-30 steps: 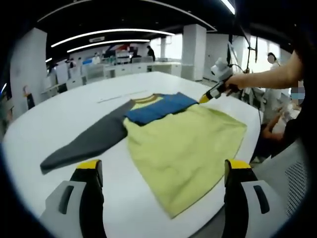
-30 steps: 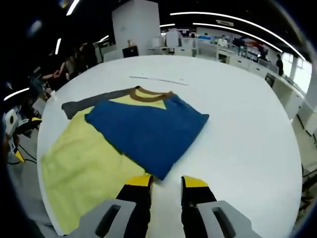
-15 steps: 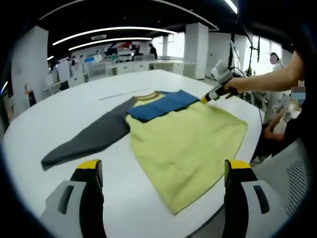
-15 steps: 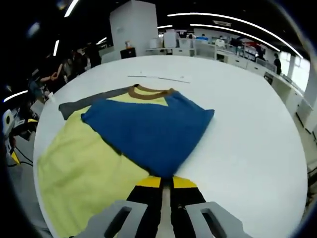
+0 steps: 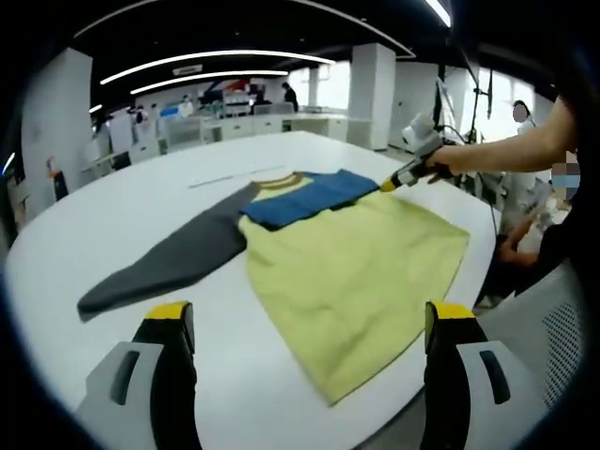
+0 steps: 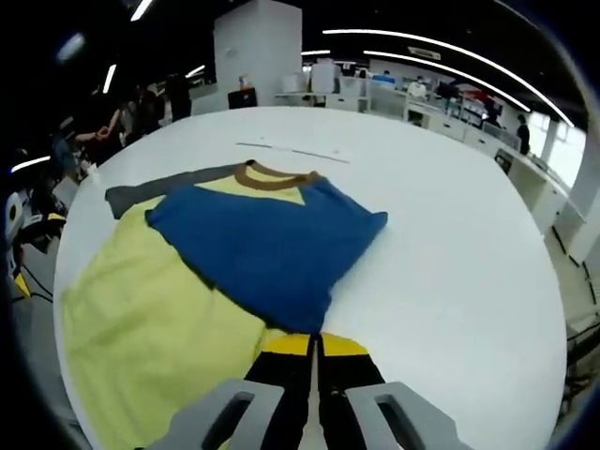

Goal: Fold the garment on the visible template until the final outline fits inside the template.

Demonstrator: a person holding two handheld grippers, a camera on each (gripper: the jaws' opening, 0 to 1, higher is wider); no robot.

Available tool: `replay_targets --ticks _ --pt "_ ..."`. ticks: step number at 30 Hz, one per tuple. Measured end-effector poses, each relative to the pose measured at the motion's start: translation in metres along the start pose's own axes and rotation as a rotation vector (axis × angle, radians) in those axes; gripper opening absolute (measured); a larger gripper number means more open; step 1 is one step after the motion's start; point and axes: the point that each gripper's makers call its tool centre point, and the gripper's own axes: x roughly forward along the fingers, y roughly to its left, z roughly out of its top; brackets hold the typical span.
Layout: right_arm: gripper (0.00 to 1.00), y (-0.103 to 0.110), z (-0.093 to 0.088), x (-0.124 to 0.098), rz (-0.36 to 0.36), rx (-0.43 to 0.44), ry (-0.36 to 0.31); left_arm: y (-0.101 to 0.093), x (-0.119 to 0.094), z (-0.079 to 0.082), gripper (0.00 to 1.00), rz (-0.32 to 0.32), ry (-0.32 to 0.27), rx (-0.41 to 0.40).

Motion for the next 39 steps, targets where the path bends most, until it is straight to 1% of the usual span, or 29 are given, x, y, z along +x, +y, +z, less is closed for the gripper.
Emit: replay_targets --ticks 2,5,8,15,20,28,37,39 --pt "0.00 -0.002 0.000 0.000 -0.004 0.003 -0.001 0.001 0.000 -0.001 0.99 -0.001 -0.001 0.002" --pt "0.00 -0.008 0.000 -0.002 -0.033 0.002 -0.001 0.001 0.000 -0.001 0.99 0.000 0.001 0.003" --pt "0.00 -0.011 0.002 -0.005 -0.038 0.016 -0.007 0.002 0.000 -0.002 0.99 0.002 0.003 0.001" --pt "0.00 -0.018 0.002 -0.007 -0.063 0.002 -0.003 0.002 0.000 -0.003 0.99 0.003 0.004 0.006" --pt "0.00 -0.020 -0.002 -0.008 -0.078 -0.016 0.012 0.004 0.000 -0.002 0.99 0.008 0.003 0.009" --pt "0.00 -0.020 -0.006 -0.010 -0.071 0.008 0.015 0.007 -0.001 0.000 0.99 0.012 -0.006 0.015" --pt "0.00 -0.027 -0.011 -0.014 -0.079 0.007 0.025 0.009 -0.004 0.001 0.99 0.025 -0.007 0.014" --pt "0.00 -0.025 -0.010 -0.014 -0.063 0.022 0.016 0.009 -0.004 0.001 0.99 0.027 -0.008 0.013"
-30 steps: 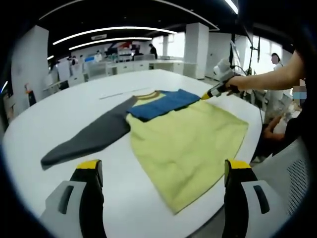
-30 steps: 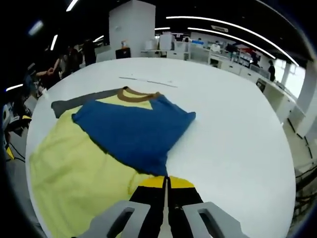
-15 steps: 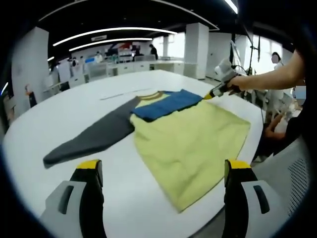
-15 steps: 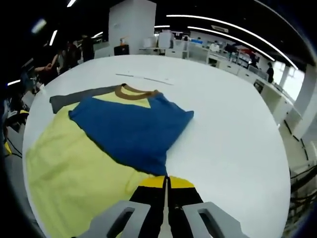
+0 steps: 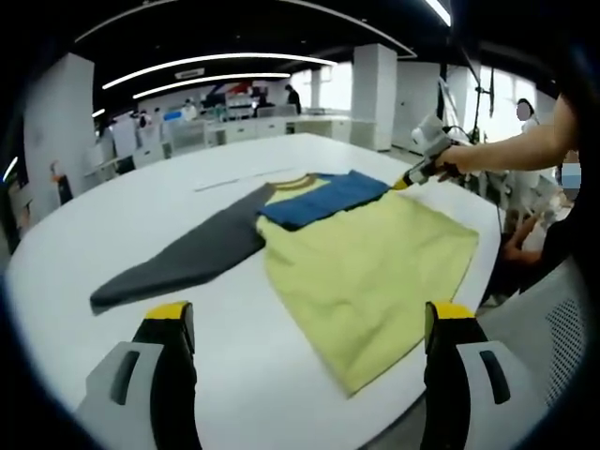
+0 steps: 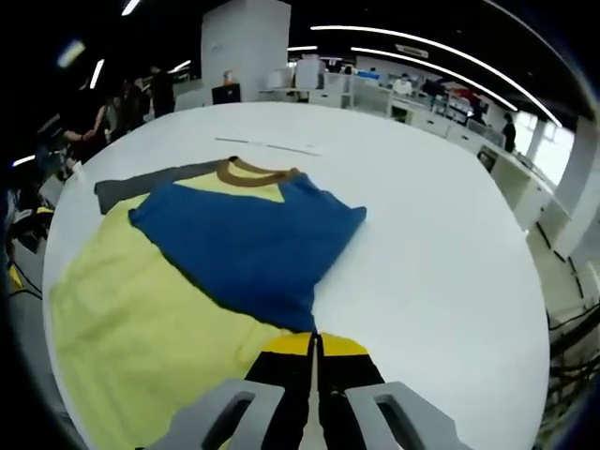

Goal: Fold the garment on the visible template until the final outline fits inside the template.

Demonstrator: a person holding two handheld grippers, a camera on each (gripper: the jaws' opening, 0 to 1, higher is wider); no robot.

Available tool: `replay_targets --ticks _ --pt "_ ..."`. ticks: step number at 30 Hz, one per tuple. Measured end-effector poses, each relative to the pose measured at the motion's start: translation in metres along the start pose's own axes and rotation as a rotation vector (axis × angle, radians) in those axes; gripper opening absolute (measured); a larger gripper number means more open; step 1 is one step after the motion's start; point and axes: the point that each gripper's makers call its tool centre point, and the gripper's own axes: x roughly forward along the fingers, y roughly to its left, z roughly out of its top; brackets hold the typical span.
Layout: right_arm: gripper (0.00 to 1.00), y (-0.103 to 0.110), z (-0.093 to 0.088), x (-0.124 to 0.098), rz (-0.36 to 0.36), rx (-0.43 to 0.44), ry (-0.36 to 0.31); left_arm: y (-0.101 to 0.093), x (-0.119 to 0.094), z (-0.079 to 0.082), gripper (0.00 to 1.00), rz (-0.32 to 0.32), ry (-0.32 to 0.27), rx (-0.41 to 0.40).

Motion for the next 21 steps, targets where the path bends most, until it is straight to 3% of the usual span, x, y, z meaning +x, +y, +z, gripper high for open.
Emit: replay_targets --ticks 5,10,15,21 --pt "0.01 0.003 0.001 -0.001 0.030 0.061 -0.020 0.002 0.000 0.001 0.99 0.005 0.000 -0.002" --pt "0.20 0.011 0.009 -0.007 0.072 0.085 -0.062 0.007 0.000 0.003 0.99 0.013 -0.003 -0.007" --pt "0.47 0.021 0.021 -0.015 0.118 0.112 -0.115 0.011 -0.001 0.005 0.99 0.024 -0.007 -0.014" --pt "0.66 0.035 0.026 -0.030 0.175 0.113 -0.146 0.018 -0.003 0.004 0.99 0.038 -0.010 -0.032"
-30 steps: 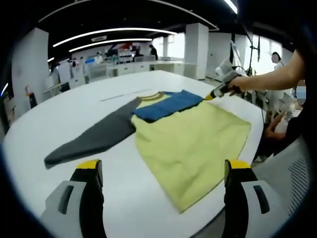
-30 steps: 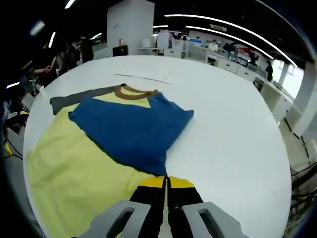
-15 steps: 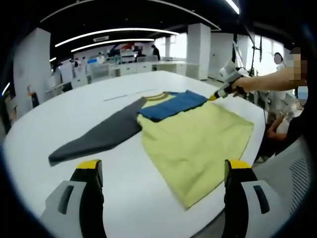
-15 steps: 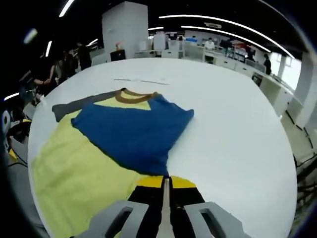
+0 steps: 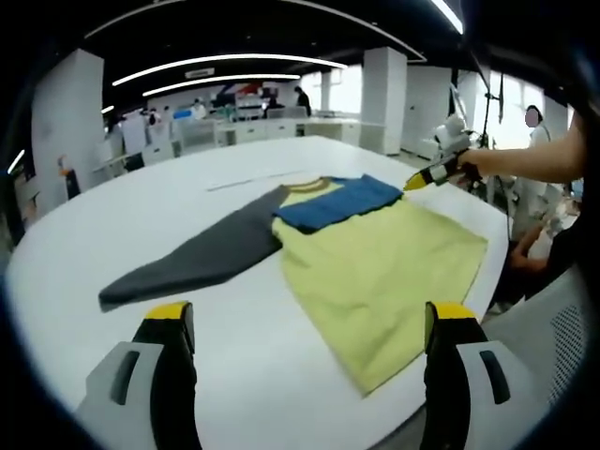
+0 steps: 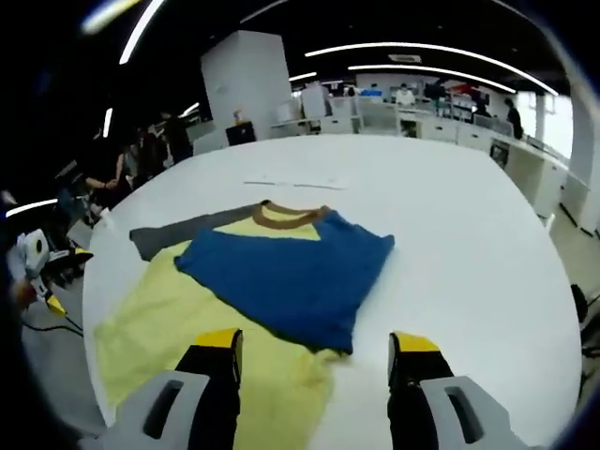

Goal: Fold the garment on the visible template until the final outline fits inside the template.

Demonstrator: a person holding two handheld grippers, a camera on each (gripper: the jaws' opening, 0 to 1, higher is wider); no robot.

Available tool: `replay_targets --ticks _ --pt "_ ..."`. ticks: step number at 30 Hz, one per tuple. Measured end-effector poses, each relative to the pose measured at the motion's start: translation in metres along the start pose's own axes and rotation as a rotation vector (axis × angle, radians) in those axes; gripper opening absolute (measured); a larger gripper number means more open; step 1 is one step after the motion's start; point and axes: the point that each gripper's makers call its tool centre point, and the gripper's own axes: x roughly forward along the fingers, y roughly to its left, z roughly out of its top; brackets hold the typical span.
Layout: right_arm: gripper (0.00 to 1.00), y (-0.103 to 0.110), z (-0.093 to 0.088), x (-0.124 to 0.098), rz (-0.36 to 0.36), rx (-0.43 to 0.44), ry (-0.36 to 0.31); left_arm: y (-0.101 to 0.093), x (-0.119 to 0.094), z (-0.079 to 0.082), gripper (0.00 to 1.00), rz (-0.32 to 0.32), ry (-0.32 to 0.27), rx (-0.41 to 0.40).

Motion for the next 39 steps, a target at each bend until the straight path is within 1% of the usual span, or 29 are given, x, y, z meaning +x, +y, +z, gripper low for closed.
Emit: replay_targets --ticks 2,7,11,12,17,22,27,30,35,37,39 --pt "0.70 0.007 0.002 -0.006 0.016 -0.001 -0.010 0.003 -0.001 -0.001 0.99 0.005 0.002 -0.003" --pt "0.83 0.017 0.003 -0.018 0.043 -0.001 -0.020 0.018 -0.003 -0.003 0.99 0.026 -0.003 -0.023" --pt "0.89 0.023 0.004 -0.029 0.057 -0.002 -0.034 0.033 -0.005 -0.004 0.99 0.048 -0.011 -0.045" --pt "0.90 0.027 0.004 -0.033 0.063 -0.001 -0.039 0.036 -0.005 -0.004 0.99 0.052 -0.012 -0.050" --pt "0.93 0.042 0.007 -0.048 0.083 -0.012 -0.058 0.056 -0.007 -0.006 0.99 0.087 -0.018 -0.079" --pt "0.94 0.047 0.010 -0.055 0.096 -0.042 -0.068 0.079 -0.009 -0.007 0.99 0.125 -0.025 -0.112" --pt "0.97 0.065 0.011 -0.067 0.121 -0.074 -0.082 0.100 -0.009 -0.006 0.99 0.162 -0.042 -0.155" --pt "0.98 0.074 0.013 -0.074 0.138 -0.077 -0.103 0.115 -0.008 -0.007 0.99 0.183 -0.048 -0.180" --pt "0.99 0.084 0.017 -0.086 0.154 -0.097 -0.134 0.132 -0.002 -0.007 0.98 0.207 -0.055 -0.218" --pt "0.99 0.087 0.017 -0.089 0.158 -0.107 -0.142 0.139 0.002 -0.009 0.98 0.213 -0.054 -0.231" --pt "0.99 0.090 0.017 -0.091 0.167 -0.111 -0.150 0.144 0.006 -0.012 0.96 0.219 -0.039 -0.235"
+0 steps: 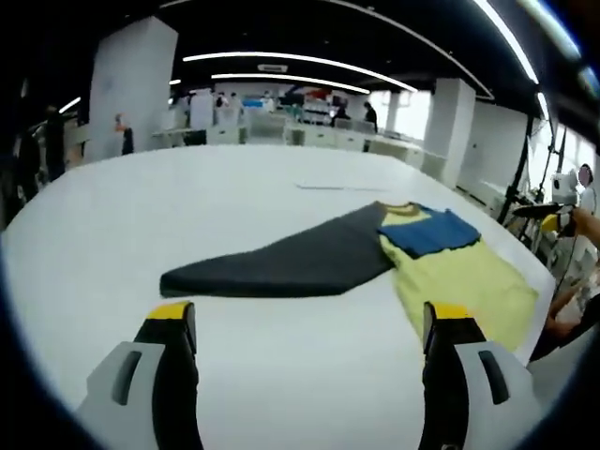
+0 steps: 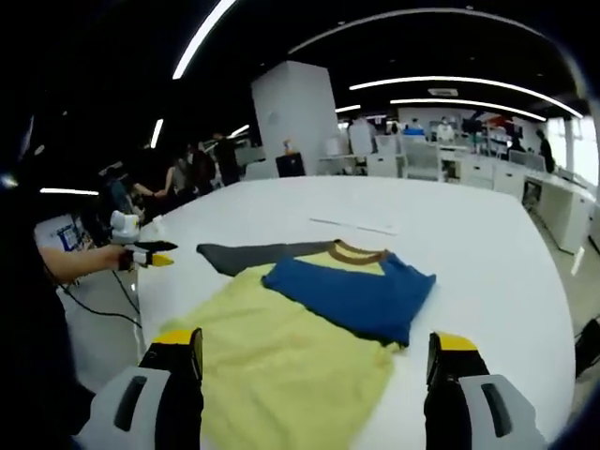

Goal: Fold the garment on the visible template until the final outline fits inside the template.

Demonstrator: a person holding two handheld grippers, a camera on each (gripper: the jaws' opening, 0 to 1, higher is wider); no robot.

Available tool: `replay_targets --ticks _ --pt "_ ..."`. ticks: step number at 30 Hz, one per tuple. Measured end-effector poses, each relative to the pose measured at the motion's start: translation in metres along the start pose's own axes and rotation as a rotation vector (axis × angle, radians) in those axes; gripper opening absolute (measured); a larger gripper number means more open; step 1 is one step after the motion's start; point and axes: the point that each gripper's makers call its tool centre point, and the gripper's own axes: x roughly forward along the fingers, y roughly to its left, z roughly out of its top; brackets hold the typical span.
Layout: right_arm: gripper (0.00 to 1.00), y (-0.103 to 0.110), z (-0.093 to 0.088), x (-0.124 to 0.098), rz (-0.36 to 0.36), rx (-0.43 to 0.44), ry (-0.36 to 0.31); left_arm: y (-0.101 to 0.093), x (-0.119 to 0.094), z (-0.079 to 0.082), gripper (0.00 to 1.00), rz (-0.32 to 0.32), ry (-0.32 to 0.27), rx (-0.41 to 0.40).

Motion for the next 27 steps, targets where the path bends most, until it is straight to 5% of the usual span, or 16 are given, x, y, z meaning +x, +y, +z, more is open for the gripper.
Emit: replay_targets --ticks 18,27 --pt "0.98 0.012 0.001 0.000 0.024 -0.040 -0.034 0.046 0.035 0.002 0.78 0.116 0.027 -0.014" --pt "0.95 0.007 -0.002 0.000 0.010 -0.038 -0.032 0.074 0.032 -0.006 0.62 0.210 0.057 -0.008"
